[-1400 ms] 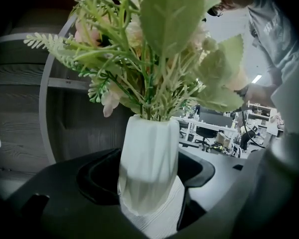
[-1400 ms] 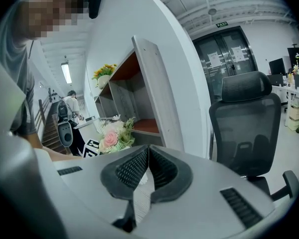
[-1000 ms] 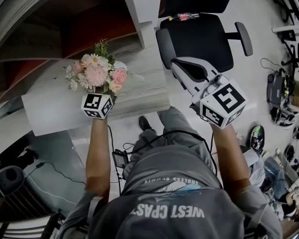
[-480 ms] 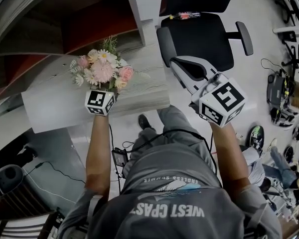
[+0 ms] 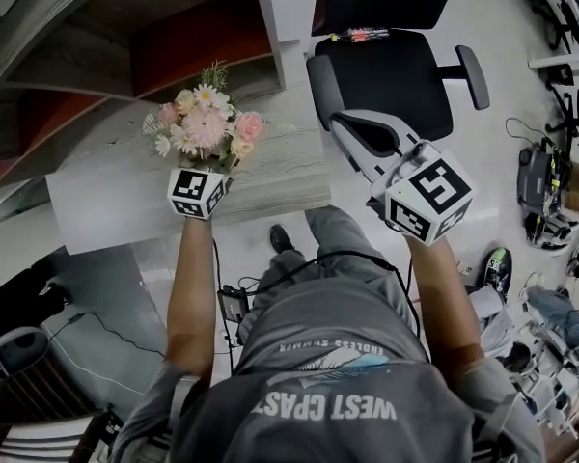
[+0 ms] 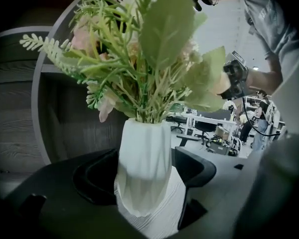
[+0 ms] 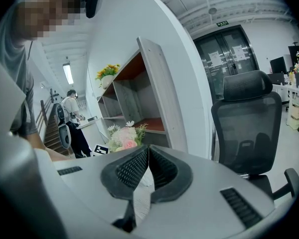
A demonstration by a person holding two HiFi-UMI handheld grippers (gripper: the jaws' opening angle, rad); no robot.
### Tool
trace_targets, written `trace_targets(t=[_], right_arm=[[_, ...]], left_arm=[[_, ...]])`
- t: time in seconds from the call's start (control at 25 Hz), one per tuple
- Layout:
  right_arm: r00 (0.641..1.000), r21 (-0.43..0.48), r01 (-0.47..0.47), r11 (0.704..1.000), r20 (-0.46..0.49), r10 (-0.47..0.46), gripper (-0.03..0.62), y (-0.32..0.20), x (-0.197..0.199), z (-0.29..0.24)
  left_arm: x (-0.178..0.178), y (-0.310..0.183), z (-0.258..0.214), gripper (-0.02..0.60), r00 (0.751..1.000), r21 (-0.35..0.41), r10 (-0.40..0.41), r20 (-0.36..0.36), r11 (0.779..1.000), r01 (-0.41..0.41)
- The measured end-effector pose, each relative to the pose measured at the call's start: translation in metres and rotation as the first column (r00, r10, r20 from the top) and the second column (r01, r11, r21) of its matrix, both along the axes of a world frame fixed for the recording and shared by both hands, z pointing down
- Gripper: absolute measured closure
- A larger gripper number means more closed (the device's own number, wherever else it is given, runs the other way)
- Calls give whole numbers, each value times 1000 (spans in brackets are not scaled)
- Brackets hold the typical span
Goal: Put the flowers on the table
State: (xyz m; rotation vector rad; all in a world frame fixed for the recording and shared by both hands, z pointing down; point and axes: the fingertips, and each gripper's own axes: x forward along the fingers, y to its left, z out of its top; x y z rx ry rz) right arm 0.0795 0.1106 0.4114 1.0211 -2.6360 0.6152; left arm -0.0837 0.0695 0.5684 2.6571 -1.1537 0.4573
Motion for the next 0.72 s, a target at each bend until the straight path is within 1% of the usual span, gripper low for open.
trace_targets(t=[0.28, 0.48, 0.72], right_arm=[[1000, 7, 4, 1000, 0, -4, 565, 4, -5, -6], [1000, 36, 19, 999, 8, -19, 565, 9, -9, -22], [999, 91, 21, 996, 37, -24, 565, 24, -12, -54]], left_arm=[[-6, 4, -9, 218, 1000, 5, -5, 6, 1000, 5], [-15, 15, -26, 218, 1000, 8, 0, 29, 1000, 0], [-45, 44, -55, 219, 997, 19, -14, 75, 1000, 13]])
